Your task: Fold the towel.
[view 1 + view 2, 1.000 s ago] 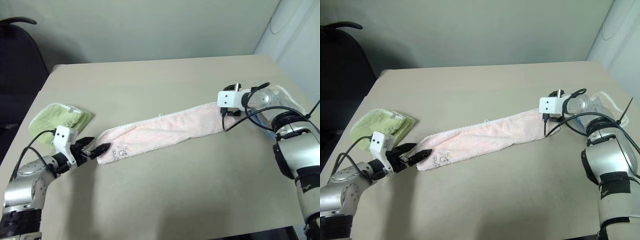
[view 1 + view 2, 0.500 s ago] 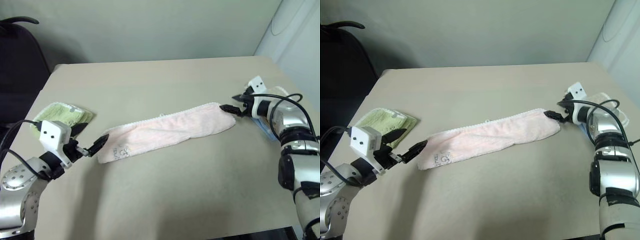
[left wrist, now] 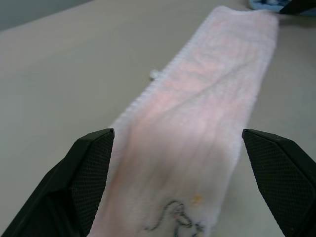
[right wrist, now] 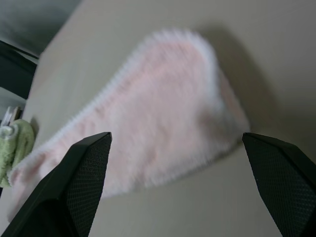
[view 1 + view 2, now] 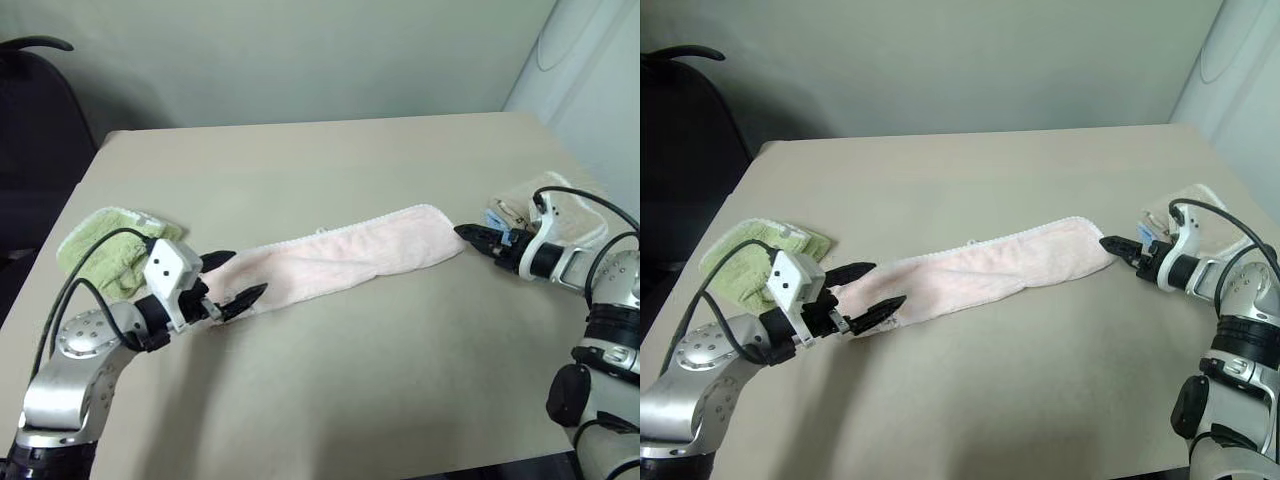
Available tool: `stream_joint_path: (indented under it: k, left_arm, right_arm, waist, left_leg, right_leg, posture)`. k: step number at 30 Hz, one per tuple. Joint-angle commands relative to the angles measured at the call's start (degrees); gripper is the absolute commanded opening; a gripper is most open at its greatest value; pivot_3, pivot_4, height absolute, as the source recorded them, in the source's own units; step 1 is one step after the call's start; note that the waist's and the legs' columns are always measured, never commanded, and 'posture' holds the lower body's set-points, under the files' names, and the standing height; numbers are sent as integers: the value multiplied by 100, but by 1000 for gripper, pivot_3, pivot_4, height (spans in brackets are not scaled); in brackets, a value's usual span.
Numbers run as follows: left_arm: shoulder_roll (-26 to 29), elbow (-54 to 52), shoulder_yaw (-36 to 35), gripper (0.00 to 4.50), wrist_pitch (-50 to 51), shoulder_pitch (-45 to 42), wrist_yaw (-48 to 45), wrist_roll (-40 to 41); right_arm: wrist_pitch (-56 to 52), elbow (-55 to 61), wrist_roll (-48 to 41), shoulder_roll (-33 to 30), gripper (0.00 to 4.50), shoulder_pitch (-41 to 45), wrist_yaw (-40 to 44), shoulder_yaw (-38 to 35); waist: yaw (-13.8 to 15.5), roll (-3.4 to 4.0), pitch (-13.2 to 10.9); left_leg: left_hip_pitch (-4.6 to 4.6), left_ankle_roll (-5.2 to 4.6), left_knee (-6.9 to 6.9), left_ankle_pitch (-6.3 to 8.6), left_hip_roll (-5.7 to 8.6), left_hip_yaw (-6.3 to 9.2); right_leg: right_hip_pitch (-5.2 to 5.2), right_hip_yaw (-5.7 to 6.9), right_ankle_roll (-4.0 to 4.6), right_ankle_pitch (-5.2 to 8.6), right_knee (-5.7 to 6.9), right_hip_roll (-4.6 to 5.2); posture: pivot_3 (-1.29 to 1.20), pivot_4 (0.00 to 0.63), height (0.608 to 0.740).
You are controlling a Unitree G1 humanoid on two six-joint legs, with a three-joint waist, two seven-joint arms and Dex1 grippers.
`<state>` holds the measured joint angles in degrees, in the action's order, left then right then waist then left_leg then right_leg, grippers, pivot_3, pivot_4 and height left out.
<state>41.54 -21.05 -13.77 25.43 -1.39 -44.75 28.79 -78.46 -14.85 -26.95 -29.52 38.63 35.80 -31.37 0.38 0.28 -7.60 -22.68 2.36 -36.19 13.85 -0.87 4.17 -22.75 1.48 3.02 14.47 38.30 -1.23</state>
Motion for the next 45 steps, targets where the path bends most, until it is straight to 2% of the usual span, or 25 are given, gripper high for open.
stream_joint_path:
  k: [1,6,11,13,14,19,23,29,33,40,45]
  left_arm:
    - [-22,-180,80,4500,-108,-73,-11,-45]
    - [-93,-303,113,4500,-98,-10,32,-23]
    - [-202,-447,178,4500,-55,33,125,-50]
    - [-214,-475,189,4500,-47,35,149,-53]
    - [-219,-487,186,4500,-42,43,172,-54]
    - [-228,-582,131,4500,-39,128,249,-46]
    - [-222,-669,43,4500,-49,249,341,-36]
    - [-219,-771,-74,4500,-81,470,388,-6]
    - [-230,-730,-37,4500,-101,460,373,-20]
    - [-245,-506,112,4500,-142,242,310,-84]
    - [-295,-461,179,4500,-178,191,320,-130]
  right_arm:
    - [-172,325,-243,143,4487,-60,-334,-260]
    - [-5,12,-279,418,4487,-3,-704,-402]
    - [782,-844,-217,797,4487,412,-982,-305]
    - [1089,-1199,-203,886,4487,602,-1025,-233]
    - [1237,-1374,-188,923,4487,702,-1013,-156]
    - [1895,-2210,-124,979,4487,1112,-1076,23]
    - [2117,-2562,-126,908,3613,1190,-1209,15]
    - [2152,-2372,-427,721,1410,1071,-1471,-388]
    - [2202,-2260,-483,335,44,982,-1460,-450]
    - [2433,-1950,-466,-263,44,1125,-937,-16]
    - [2769,-868,-314,-447,44,1071,-118,1005]
  waist:
    - [0,0,0]
    - [0,-3,2]
    - [-49,-12,8]
    - [-67,-13,8]
    - [-72,-13,8]
    - [-74,-13,8]
    - [-69,-14,9]
    - [-47,-12,7]
    - [37,-12,7]
    - [91,-9,6]
    - [45,-8,5]
  left_leg:
    - [0,0,-1,0,0,0]
    - [4,-1,-5,0,0,1]
    - [50,-8,-6,4,0,0]
    - [70,-44,-5,24,0,1]
    - [72,-69,-5,39,0,1]
    - [71,-69,-7,39,-1,1]
    - [69,-65,-8,38,-1,1]
    - [64,-66,-4,38,-2,1]
    - [58,-65,-6,39,-2,1]
    - [49,-68,-13,41,-2,1]
    - [49,-44,-1,28,-2,-1]
  right_leg:
    - [0,0,-1,0,0,0]
    - [3,0,-2,1,3,-2]
    - [42,-5,-4,1,3,-6]
    - [58,-8,-4,1,3,-8]
    - [59,-9,-4,1,3,-8]
    - [56,-9,-3,2,6,-11]
    - [58,-11,-2,2,2,-11]
    - [53,-11,1,4,0,-11]
    - [53,-11,2,5,-1,-11]
    - [46,-11,1,4,8,-10]
    - [37,-10,4,6,9,-11]
  posture:
    - [0,150,740]
    - [0,150,740]
    - [0,150,740]
    - [0,150,740]
    - [0,150,740]
    - [0,150,740]
    - [0,150,740]
    - [0,150,740]
    - [0,150,740]
    - [0,150,740]
    - [0,150,740]
